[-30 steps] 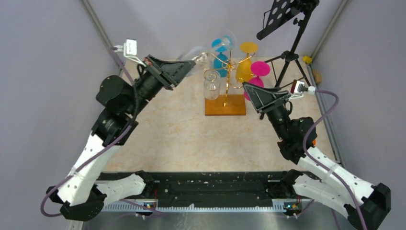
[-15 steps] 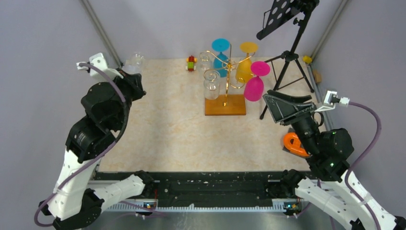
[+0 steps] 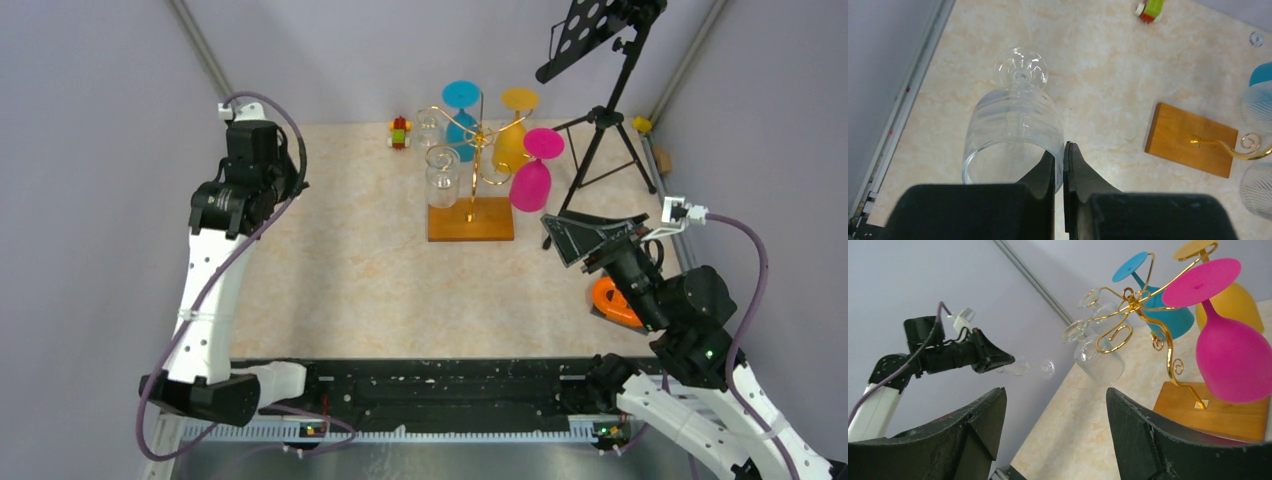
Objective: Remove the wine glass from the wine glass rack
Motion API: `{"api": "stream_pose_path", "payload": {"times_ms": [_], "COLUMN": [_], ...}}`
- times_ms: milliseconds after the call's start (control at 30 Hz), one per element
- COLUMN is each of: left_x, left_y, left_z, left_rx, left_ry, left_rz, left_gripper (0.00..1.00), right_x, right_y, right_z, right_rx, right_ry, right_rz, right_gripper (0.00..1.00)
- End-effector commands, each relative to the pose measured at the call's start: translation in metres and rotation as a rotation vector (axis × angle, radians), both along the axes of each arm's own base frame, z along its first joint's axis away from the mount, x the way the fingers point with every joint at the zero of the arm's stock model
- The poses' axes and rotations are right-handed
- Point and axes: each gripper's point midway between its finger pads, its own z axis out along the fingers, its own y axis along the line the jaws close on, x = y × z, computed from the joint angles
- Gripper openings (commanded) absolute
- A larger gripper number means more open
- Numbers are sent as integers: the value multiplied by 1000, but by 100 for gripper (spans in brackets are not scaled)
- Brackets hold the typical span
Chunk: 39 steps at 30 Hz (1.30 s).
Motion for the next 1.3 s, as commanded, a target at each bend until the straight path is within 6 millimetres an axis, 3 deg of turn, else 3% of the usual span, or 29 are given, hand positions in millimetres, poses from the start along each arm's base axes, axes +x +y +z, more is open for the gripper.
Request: {"api": "stream_pose_path", "payload": {"times_ms": [0,133,367,700,1000,1267], "left_x": [19,36,50,60,68,72], "left_y": [-5,14,29,43,54,63], "left_z": [-28,-59,-102,-133,-147,-151], "left_rx": [-111,-163,-282,-275,-255,-234], "left_ry": [86,167,295,441,487,484], "left_rz": [-92,-56,-63,-45,-22,-7], "left_gripper": [0,0,0,0,0,21], "right_x": [-14,-15,-10,-1,1,3], "right_y": [-19,-26,-26,-21,-21,-23], "right_z": [19,16,7,-4,-8,-15], "right_rx": [15,14,-7,-29,-38,-43], "right_ry": [-34,-24,1,32,47,76], "right_rz": [-31,-58,-78,-86,-97,-109], "right_gripper": [74,73,73,73,73,73]}}
